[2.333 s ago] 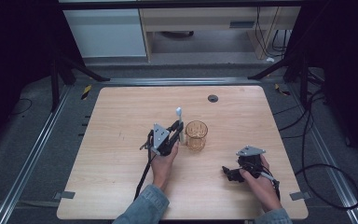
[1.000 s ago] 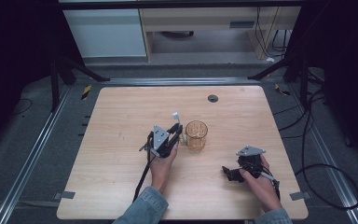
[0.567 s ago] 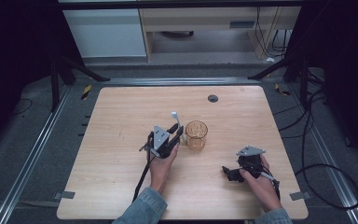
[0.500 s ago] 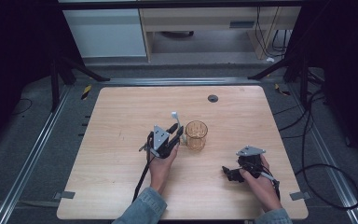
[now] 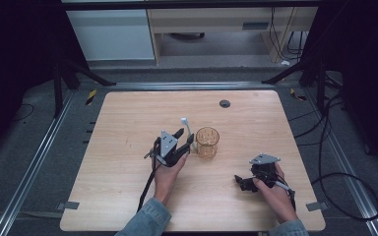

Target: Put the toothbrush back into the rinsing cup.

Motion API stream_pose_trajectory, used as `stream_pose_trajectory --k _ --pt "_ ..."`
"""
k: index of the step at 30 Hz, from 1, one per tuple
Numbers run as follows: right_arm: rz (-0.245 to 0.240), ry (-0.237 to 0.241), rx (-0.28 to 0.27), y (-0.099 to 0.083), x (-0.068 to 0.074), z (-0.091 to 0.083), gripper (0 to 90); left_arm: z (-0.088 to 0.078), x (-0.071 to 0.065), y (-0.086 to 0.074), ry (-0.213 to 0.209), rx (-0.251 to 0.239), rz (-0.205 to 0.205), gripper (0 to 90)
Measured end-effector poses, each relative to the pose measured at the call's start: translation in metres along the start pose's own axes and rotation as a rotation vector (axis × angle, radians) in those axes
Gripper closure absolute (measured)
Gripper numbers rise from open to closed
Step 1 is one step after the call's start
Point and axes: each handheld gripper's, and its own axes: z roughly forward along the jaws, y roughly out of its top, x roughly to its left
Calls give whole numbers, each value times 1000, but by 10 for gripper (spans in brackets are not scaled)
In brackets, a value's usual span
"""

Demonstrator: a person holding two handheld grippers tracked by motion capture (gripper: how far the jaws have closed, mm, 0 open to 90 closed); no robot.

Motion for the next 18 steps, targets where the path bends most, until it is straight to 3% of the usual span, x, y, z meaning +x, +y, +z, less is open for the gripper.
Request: stream_pose_trajectory --k 6,9,13,16,18 --pt "0 0 0 0 0 0 4 -4 5 8 -12 56 2 387" --pt "0 0 0 0 0 0 4 -6 9 14 -58 79 -13 339" --pt "0 -1 2 0 0 0 4 -7 10 23 -83 121 16 278" --pt "-1 0 1 0 0 0 4 -7 10 32 -101 164 76 237" --pt "-1 1 2 0 0 0 4 -7 11 32 -114 196 87 208"
